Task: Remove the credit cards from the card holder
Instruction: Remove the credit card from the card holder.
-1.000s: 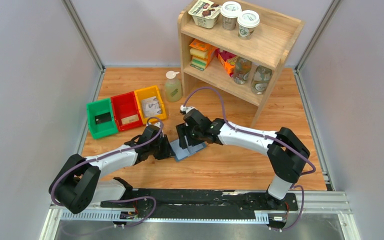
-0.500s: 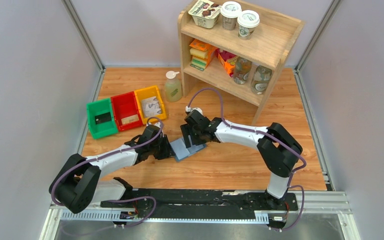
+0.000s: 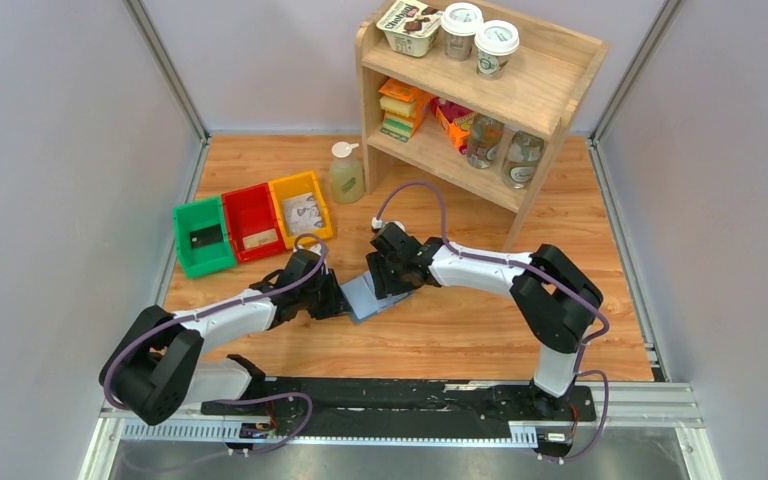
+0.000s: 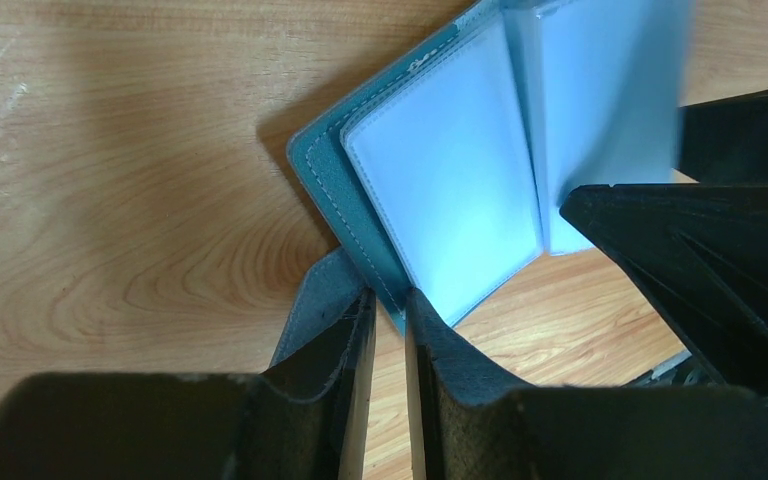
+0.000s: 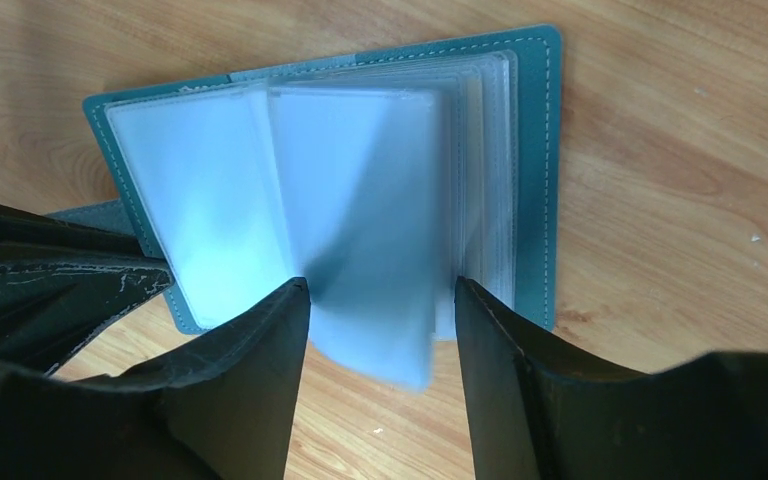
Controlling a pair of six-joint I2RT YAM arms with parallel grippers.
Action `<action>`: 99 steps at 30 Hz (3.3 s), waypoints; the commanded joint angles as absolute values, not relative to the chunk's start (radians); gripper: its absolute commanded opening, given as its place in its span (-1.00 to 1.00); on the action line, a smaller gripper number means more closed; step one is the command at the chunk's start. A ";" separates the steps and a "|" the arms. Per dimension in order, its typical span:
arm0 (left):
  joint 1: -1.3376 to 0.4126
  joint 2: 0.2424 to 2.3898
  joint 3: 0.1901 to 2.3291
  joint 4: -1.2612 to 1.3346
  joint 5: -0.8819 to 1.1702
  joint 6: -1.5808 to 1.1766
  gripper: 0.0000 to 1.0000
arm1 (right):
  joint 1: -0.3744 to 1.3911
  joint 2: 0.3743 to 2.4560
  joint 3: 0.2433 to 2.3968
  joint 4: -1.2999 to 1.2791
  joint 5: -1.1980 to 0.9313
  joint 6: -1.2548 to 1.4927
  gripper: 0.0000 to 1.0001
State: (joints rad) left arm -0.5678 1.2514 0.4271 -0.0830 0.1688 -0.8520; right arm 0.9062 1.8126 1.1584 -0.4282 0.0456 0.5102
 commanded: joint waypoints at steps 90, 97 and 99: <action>-0.574 1.494 0.470 0.371 0.204 -1.193 -0.42 | 0.736 1.825 0.991 -0.153 -0.242 0.482 -0.57; -0.574 1.410 0.430 0.440 0.209 -1.209 -0.55 | 0.736 1.833 0.989 -0.153 -0.245 0.494 -0.57; -0.574 1.387 0.414 0.442 0.209 -1.209 -0.56 | 0.736 1.835 0.989 -0.152 -0.245 0.494 -0.57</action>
State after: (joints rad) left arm -0.5682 1.4574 0.4282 0.3431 0.1867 -1.1912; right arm 0.7269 1.8156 1.0161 -0.1272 -0.2462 0.4862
